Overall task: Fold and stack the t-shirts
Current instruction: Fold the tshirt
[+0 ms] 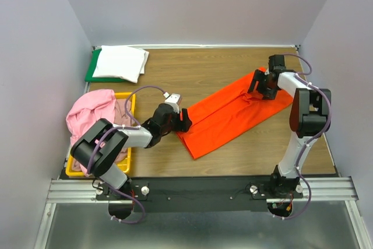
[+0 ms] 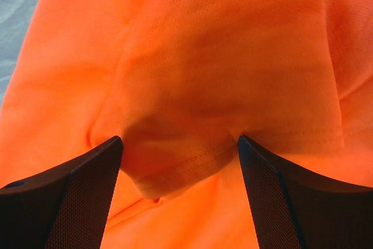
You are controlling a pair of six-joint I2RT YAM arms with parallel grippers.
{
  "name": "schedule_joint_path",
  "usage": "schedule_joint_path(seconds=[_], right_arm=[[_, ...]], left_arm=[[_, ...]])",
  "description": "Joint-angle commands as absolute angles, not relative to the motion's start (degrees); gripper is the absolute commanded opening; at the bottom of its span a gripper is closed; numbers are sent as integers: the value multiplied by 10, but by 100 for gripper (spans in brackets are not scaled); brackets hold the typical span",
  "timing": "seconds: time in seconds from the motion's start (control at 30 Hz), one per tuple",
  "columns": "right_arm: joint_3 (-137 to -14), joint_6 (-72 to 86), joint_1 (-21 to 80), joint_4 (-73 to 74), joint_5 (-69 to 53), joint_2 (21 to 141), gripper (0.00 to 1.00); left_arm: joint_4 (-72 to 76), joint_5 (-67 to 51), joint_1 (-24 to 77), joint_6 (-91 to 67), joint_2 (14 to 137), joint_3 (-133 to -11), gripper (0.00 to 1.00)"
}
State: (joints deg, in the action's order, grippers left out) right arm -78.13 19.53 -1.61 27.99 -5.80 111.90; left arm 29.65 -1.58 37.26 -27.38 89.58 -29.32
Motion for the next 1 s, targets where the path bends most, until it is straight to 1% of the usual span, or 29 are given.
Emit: schedule_joint_path(seconds=[0.0, 0.17, 0.33, 0.5, 0.67, 0.7, 0.83, 0.97], right_arm=[[-794, 205, -16, 272, -62, 1164, 86], [-834, 207, -16, 272, -47, 1221, 87], [-896, 204, -16, 272, -61, 1280, 87], [-993, 205, -13, 274, -94, 1348, 87], [-1076, 209, -1, 280, -147, 1397, 87], [-1099, 209, 16, 281, -151, 1409, 87], [-1145, 208, 44, 288, -153, 1431, 88], [-1161, 209, 54, 294, -152, 1427, 88]], left_arm=[[278, -51, 382, -292, 915, -270, 75], [274, -78, 403, -317, 897, -236, 75], [274, -102, 453, -345, 878, -220, 75], [286, -125, 513, -375, 881, -235, 75], [331, -165, 540, -408, 906, -256, 75], [339, -171, 544, -412, 914, -264, 75], [352, -178, 566, -426, 925, -286, 75], [347, -169, 573, -432, 914, -292, 75]])
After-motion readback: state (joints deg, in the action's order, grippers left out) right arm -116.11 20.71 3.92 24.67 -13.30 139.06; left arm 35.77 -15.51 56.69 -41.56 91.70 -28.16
